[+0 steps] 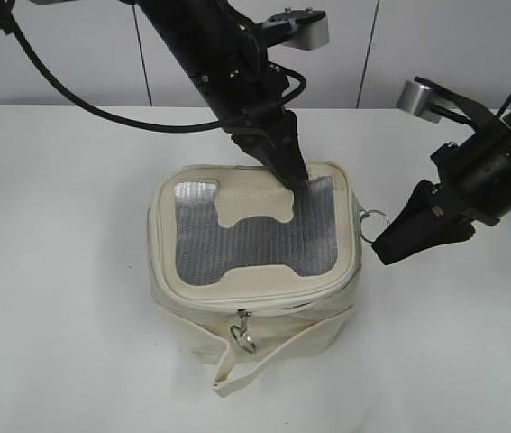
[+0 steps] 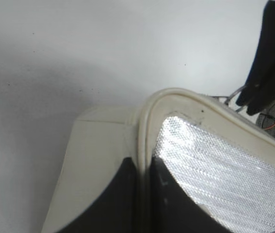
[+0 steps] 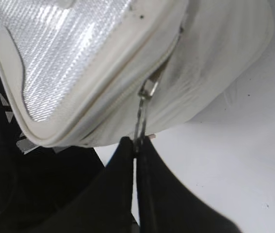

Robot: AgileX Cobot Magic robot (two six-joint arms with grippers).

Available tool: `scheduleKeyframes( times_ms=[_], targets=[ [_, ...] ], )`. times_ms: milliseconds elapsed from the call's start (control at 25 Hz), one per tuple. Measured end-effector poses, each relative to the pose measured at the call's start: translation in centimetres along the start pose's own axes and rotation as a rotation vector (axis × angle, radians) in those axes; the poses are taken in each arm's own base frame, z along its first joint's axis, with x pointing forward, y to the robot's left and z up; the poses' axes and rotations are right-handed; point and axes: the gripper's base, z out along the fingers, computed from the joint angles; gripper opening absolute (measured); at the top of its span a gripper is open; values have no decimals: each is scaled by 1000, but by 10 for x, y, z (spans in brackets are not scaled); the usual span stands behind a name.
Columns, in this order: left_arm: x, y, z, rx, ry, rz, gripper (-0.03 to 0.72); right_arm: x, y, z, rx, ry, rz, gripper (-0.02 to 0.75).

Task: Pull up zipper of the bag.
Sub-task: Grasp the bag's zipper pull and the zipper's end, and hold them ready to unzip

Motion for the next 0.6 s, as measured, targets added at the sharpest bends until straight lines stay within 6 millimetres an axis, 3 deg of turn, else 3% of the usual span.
scheduleKeyframes(
  times_ms=[280, 600],
  targets=[
    [-1, -2, 1, 12, 1, 5, 41, 2, 8, -8, -8, 20, -2, 8],
    [0, -2, 1, 15, 4, 7, 41, 0, 33, 10, -33, 105, -85, 8]
  ],
)
